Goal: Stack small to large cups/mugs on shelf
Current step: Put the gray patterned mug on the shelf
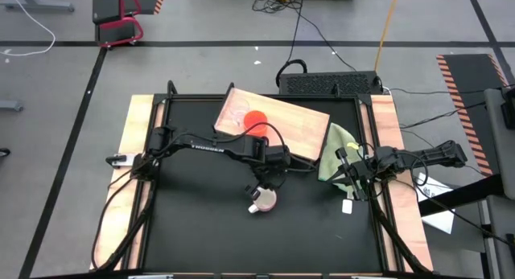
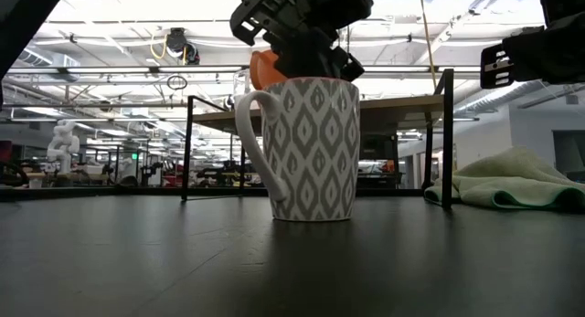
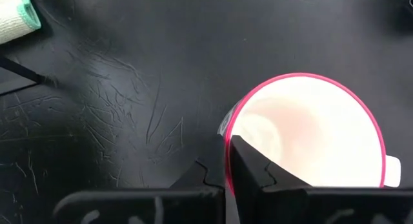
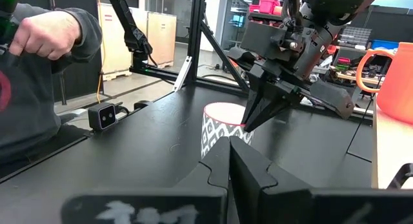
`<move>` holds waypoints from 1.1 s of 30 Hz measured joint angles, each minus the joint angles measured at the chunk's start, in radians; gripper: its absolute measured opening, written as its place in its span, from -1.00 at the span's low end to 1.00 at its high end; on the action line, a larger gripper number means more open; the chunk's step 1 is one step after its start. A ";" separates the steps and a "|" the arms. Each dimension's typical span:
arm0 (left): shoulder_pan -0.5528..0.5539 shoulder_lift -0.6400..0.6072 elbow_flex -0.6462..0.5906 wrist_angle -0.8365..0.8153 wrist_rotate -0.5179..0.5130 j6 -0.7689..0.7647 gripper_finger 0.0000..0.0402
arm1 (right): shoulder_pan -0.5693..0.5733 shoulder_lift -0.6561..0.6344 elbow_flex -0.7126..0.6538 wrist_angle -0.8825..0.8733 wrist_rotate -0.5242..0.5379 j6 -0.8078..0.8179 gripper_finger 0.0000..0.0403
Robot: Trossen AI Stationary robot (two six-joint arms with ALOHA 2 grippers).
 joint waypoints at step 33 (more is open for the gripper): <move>0.000 -0.007 -0.001 -0.021 0.001 -0.032 -0.58 | 0.000 0.000 0.000 -0.001 0.000 0.025 -1.00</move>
